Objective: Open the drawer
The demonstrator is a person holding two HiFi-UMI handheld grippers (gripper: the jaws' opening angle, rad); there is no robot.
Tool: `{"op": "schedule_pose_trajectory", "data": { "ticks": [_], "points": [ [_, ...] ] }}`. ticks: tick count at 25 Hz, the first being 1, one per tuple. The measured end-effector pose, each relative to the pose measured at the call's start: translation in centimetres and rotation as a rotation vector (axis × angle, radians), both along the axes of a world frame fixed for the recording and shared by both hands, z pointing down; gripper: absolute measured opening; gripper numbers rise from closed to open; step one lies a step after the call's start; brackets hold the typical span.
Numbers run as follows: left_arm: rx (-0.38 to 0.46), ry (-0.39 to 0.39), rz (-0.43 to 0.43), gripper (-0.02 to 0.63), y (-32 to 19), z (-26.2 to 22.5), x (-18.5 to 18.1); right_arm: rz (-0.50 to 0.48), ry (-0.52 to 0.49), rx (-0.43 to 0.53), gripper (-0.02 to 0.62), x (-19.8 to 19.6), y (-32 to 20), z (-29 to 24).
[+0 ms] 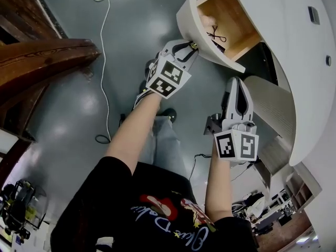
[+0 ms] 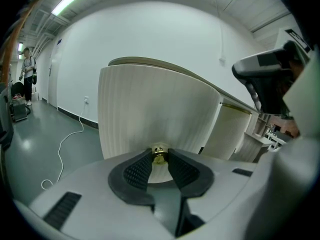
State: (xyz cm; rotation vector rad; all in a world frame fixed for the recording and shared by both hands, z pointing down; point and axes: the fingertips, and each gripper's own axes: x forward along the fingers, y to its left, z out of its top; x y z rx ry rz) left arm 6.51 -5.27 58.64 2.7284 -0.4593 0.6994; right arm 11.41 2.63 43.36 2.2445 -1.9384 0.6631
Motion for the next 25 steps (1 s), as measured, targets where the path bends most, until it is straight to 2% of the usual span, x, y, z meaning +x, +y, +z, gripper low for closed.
{"op": "schedule_pose_trajectory", "data": {
  "ticks": [25],
  "points": [
    [0.009,-0.021,-0.012,0.098,2.0,0.0,-3.8,-0.06,-0.009,0.012,0.0,-2.9,0.7,-0.7]
  ]
}}
